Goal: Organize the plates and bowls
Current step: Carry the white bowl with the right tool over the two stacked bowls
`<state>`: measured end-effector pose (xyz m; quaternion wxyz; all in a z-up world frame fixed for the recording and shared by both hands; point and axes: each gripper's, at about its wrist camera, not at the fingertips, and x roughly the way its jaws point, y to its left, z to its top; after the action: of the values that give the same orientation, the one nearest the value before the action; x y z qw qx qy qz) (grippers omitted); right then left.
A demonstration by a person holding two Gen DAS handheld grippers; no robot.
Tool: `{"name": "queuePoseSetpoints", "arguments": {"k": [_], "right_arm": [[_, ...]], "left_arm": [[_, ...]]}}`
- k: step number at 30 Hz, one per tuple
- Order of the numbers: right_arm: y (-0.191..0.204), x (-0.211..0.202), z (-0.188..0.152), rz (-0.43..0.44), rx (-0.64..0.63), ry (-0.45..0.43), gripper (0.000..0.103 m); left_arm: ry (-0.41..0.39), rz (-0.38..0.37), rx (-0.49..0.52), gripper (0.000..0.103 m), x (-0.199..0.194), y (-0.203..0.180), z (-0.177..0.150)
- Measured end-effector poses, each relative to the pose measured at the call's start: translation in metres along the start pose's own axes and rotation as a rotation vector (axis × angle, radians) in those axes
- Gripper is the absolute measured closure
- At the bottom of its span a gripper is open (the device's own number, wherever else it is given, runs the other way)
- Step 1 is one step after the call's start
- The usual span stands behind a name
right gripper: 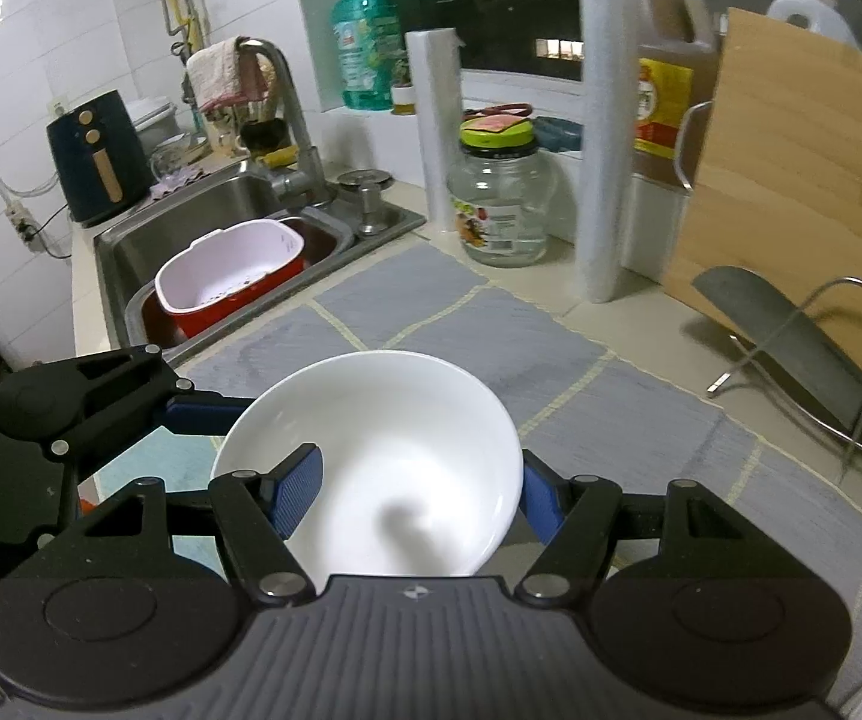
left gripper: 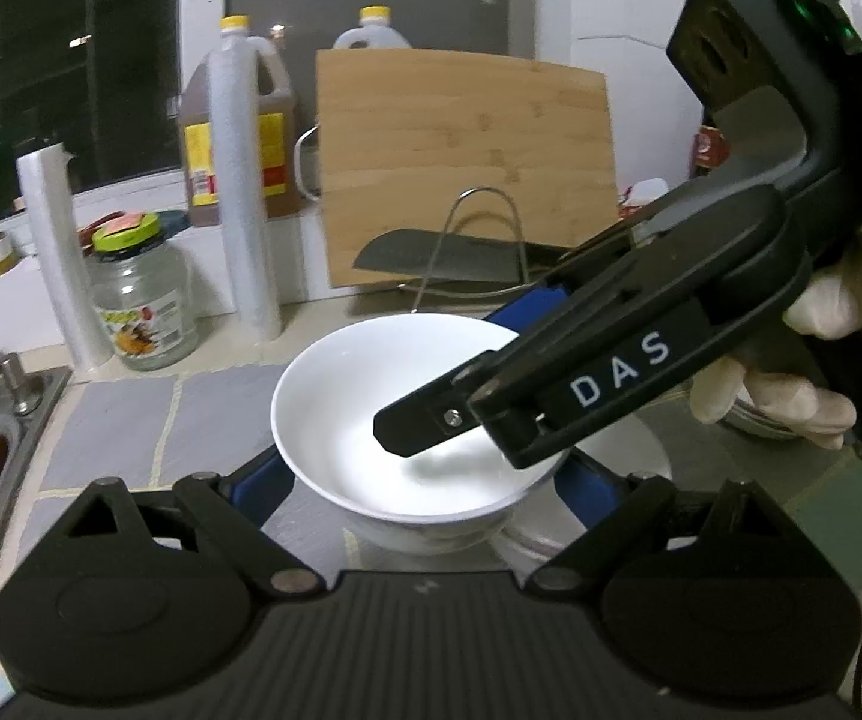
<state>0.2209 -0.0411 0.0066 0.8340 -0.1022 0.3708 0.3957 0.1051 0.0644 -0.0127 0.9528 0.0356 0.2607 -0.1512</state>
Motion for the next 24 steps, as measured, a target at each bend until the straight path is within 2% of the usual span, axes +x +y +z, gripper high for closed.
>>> {"name": "queuePoseSetpoints", "arguments": {"k": [9, 24], "right_arm": [[-0.017, -0.017, -0.015, -0.053, 0.043, -0.007, 0.029], [-0.039, -0.025, -0.045, -0.109, 0.094, 0.048, 0.029]], "left_arm": [[0.001, -0.063, 0.03, 0.01, 0.013, -0.019, 0.007], [0.042, -0.145, 0.052, 0.01, 0.036, -0.044, 0.0]]}}
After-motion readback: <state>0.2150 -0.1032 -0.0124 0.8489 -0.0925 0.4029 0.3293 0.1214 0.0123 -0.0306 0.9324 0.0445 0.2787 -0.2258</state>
